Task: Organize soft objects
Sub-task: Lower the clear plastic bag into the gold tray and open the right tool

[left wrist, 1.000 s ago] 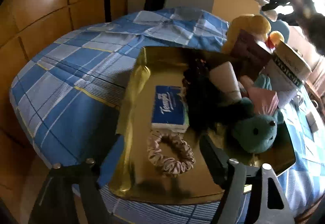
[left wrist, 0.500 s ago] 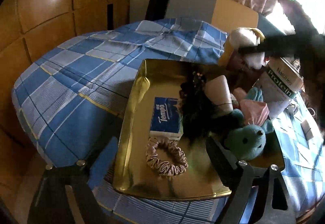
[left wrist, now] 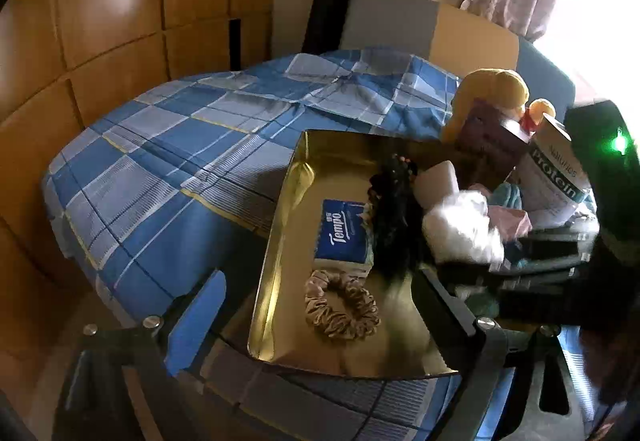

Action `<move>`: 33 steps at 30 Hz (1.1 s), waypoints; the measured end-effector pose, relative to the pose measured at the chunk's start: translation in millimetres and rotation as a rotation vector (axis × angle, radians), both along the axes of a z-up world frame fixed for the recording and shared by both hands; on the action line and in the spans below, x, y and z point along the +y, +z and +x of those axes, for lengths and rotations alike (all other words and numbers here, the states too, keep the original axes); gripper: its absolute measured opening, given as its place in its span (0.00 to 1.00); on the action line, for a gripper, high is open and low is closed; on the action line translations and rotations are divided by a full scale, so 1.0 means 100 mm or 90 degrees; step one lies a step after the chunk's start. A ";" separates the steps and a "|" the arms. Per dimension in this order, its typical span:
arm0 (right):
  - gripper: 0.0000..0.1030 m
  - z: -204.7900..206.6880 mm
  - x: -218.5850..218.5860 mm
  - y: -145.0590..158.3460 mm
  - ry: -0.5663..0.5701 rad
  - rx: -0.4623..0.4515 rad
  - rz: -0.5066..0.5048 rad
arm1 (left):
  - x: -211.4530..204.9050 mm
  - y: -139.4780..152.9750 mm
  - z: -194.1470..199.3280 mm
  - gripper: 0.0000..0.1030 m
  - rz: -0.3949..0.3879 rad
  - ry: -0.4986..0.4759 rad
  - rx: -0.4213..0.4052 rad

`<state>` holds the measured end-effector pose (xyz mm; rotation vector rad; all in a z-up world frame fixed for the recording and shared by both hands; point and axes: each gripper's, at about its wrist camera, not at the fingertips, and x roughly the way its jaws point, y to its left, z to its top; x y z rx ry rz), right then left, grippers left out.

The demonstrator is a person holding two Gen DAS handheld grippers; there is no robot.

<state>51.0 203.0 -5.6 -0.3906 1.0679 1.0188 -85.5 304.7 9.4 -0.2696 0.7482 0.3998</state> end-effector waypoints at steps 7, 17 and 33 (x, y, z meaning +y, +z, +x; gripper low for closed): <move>0.36 -0.18 0.05 -0.16 -0.018 -0.055 -0.031 | 0.00 0.03 -0.05 0.92 -0.002 0.003 -0.011; 0.44 -0.25 -0.05 -0.06 -0.055 -0.080 -0.006 | -0.04 0.08 -0.09 0.92 0.007 -0.001 -0.021; 0.56 -0.21 -0.73 0.44 -0.124 -0.107 0.095 | -0.20 0.15 -0.04 0.92 0.028 -0.030 -0.013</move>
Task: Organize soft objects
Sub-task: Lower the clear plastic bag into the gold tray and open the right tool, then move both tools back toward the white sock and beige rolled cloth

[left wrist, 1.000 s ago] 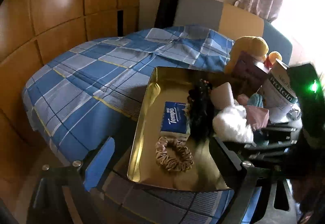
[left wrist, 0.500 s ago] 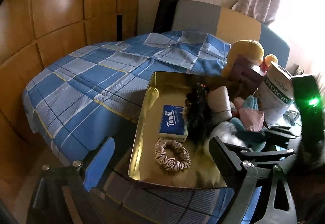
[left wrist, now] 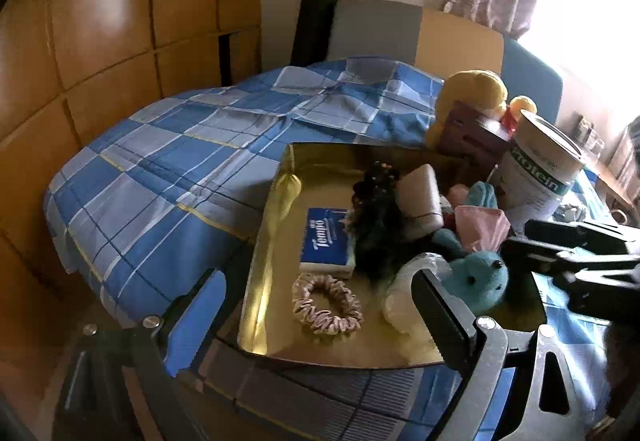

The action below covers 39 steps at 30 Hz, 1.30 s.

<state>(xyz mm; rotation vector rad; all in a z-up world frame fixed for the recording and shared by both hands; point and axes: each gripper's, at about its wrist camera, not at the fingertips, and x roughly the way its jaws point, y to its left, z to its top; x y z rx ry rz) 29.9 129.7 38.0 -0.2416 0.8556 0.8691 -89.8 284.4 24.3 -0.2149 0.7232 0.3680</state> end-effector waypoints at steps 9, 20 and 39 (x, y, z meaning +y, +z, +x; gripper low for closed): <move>0.56 0.17 -0.74 0.17 -0.091 -0.023 0.020 | -0.28 0.07 0.07 0.92 0.028 -0.054 -0.006; 0.56 0.58 -1.87 0.16 -0.269 -0.026 0.010 | -0.79 0.21 0.23 0.92 0.050 -0.155 -0.014; 0.56 1.17 -4.09 -0.33 -0.728 0.010 0.046 | -2.05 0.31 0.72 0.92 0.084 -0.377 0.005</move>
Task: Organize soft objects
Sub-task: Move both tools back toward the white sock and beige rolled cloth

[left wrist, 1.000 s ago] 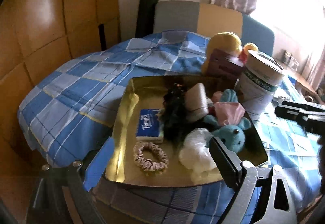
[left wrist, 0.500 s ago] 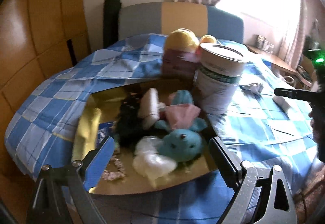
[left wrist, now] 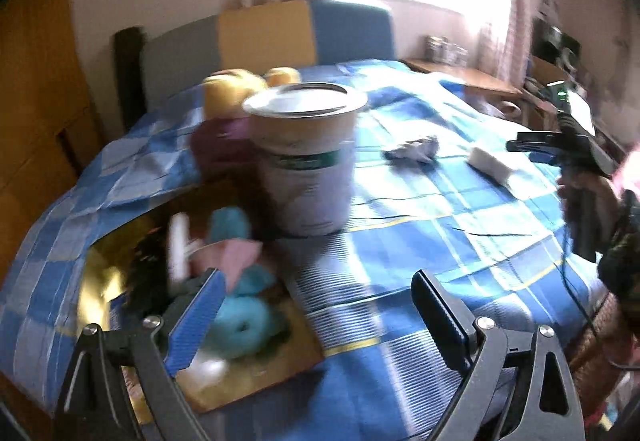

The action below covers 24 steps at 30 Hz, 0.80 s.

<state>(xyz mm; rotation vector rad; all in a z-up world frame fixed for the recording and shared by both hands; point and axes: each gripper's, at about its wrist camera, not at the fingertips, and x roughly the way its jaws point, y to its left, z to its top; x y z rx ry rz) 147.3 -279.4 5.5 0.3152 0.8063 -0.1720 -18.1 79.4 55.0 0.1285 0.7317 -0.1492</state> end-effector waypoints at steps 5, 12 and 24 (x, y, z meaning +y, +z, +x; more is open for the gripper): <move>0.56 0.00 -0.29 -0.07 -0.053 0.022 0.066 | -0.42 -0.10 0.25 0.89 0.010 -0.066 0.020; 0.56 0.01 -0.36 -0.13 -0.057 0.043 0.119 | -0.83 -0.23 0.66 0.89 -0.003 -0.106 0.057; 0.56 0.00 -0.48 -0.25 -0.072 0.077 0.194 | -1.39 -0.39 1.48 0.84 -0.006 -0.121 0.090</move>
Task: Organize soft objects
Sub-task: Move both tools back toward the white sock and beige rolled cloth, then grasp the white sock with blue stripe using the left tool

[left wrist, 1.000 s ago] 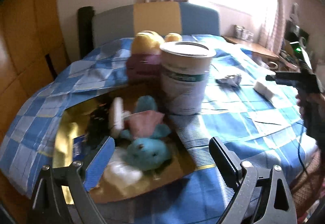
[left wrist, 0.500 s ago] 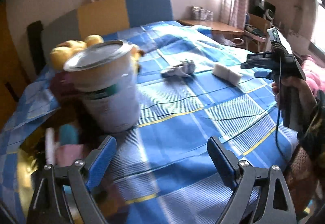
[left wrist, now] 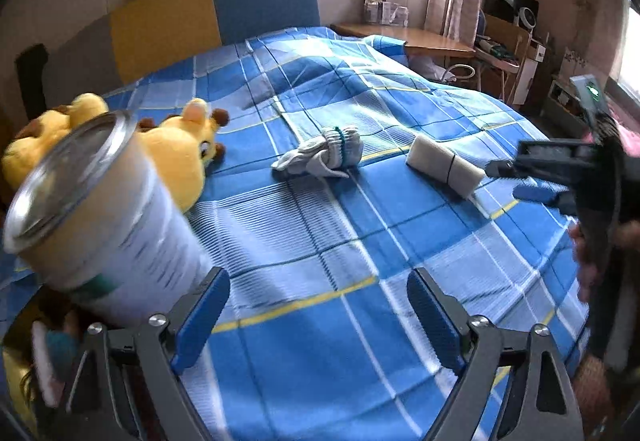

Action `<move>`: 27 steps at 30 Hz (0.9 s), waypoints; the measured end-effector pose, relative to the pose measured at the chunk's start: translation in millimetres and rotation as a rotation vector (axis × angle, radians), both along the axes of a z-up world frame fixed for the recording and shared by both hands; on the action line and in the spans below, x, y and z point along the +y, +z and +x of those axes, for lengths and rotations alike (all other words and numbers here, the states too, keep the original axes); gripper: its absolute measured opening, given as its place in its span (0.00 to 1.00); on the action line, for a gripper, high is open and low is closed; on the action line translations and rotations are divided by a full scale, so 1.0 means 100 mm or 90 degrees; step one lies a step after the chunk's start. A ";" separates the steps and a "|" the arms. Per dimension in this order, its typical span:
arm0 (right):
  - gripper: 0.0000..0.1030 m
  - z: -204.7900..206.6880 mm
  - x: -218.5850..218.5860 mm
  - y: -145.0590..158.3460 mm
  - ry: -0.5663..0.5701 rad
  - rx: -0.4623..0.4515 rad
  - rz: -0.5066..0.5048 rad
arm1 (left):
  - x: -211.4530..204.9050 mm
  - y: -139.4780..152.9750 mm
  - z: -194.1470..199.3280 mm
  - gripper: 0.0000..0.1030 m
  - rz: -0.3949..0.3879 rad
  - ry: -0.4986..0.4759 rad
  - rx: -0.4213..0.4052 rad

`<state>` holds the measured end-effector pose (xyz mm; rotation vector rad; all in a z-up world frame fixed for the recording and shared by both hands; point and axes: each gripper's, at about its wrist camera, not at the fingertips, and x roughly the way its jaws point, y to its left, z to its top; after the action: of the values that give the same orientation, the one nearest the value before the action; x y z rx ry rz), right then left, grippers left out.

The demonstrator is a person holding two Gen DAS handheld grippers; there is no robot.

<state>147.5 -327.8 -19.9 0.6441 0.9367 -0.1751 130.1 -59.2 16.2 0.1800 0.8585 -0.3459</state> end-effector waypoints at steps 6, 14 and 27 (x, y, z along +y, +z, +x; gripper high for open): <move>0.56 -0.02 -0.05 -0.04 -0.010 0.009 0.031 | -0.28 -0.03 0.43 0.77 0.002 -0.003 -0.008; 0.56 -0.03 -0.07 -0.04 -0.014 0.002 0.054 | -0.75 -0.16 1.17 0.97 0.066 -0.002 -0.062; 0.56 -0.04 -0.05 -0.08 -0.004 -0.001 0.095 | -1.19 -0.88 1.92 0.55 0.122 -0.067 -0.012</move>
<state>143.4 -333.1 -27.7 0.7842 0.9523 -0.1102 322.4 -177.7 -72.1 0.4076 0.8646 -0.3594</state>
